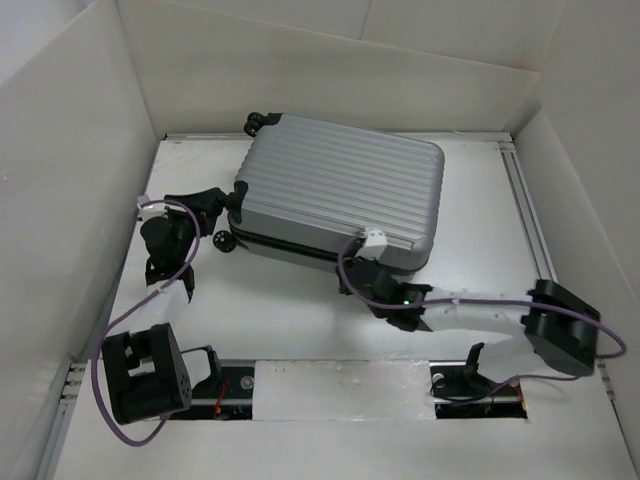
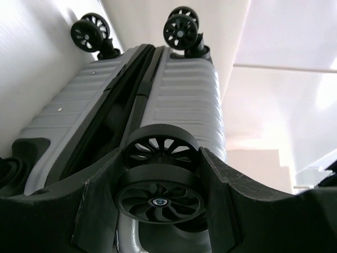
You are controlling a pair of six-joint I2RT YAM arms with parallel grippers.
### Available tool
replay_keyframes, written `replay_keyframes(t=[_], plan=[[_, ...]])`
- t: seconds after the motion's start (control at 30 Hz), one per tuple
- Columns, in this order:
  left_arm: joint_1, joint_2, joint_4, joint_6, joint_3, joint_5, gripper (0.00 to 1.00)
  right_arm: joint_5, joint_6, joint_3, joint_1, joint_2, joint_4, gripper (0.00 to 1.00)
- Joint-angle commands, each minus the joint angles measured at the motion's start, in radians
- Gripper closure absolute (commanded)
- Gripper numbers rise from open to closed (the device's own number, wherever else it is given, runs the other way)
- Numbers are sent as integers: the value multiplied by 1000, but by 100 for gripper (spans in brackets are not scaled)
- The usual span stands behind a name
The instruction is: Pack the luggage
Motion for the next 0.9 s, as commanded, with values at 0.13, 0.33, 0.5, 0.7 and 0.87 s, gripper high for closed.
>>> replay_keyframes(t=[0.13,0.33,0.5,0.7,0.87], plan=[[-107,-148,48,8,-34,240,100,-351,-52,440,133,385,163,100],[-107,-252,-61,27,-66,286,100,-466,-98,717,133,628,215,100],[-89,-297,-109,38,-77,350,100,-550,-124,916,133,730,190,100],[-32,-343,-179,63,-54,428,100,-626,-124,887,116,707,172,100],[-32,-343,-155,44,-43,428,100,-453,-115,513,156,468,157,27]])
